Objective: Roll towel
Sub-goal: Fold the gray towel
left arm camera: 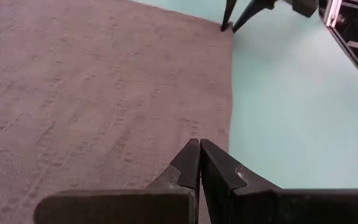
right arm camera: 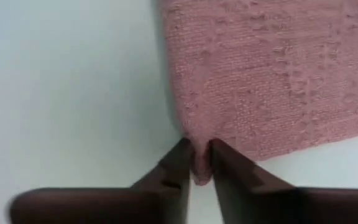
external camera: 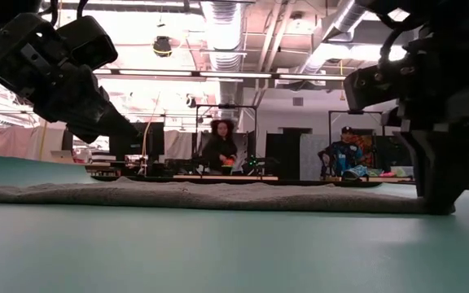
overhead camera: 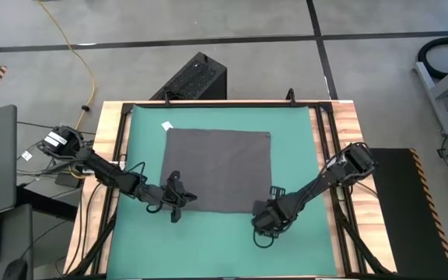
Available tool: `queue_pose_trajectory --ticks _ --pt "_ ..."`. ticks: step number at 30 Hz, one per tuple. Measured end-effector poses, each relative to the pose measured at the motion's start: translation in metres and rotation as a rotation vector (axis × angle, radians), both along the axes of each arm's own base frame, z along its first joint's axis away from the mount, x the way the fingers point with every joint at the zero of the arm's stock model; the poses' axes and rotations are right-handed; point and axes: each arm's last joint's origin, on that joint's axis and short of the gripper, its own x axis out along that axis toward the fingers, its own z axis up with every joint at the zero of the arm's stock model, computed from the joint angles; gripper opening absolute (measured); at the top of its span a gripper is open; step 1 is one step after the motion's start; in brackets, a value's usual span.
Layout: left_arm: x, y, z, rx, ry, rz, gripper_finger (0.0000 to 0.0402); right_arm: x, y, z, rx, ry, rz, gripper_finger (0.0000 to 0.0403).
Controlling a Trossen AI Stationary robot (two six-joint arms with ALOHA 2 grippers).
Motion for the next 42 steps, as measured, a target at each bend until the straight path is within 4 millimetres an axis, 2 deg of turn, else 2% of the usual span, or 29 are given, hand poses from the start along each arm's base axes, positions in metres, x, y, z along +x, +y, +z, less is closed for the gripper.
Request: queue_pose_trajectory --ticks 4,9,16,20,23,27,34,42 --pt "0.0 -0.001 0.001 -0.019 -0.004 -0.013 0.0 0.001 -0.004 0.0 0.006 0.006 -0.039 0.0015" --pt "-0.001 -0.003 0.0 -0.087 0.01 -0.021 0.0 0.005 -0.003 0.008 -0.007 0.004 -0.091 0.0014" --pt "0.005 -0.003 0.003 -0.095 -0.092 0.058 0.0 0.023 -0.005 0.029 -0.019 -0.069 -0.112 0.0008" --pt "0.014 -0.006 -0.011 -0.116 -0.097 0.031 0.0 0.032 -0.007 0.039 -0.041 -0.122 -0.127 0.0008" --pt "0.02 -0.01 -0.025 -0.128 -0.044 0.025 0.0 0.04 -0.01 0.052 -0.062 -0.158 -0.124 0.0008" --pt "0.025 -0.012 -0.033 -0.154 -0.015 0.036 0.0 0.054 -0.015 0.073 -0.088 -0.23 -0.089 0.0007" --pt "0.032 -0.015 -0.03 -0.131 -0.015 -0.011 0.0 0.078 -0.026 0.107 -0.108 -0.352 -0.021 0.0007" --pt "0.033 -0.016 -0.032 -0.025 0.018 -0.045 0.0 0.092 -0.034 0.124 -0.114 -0.453 0.021 0.0007"
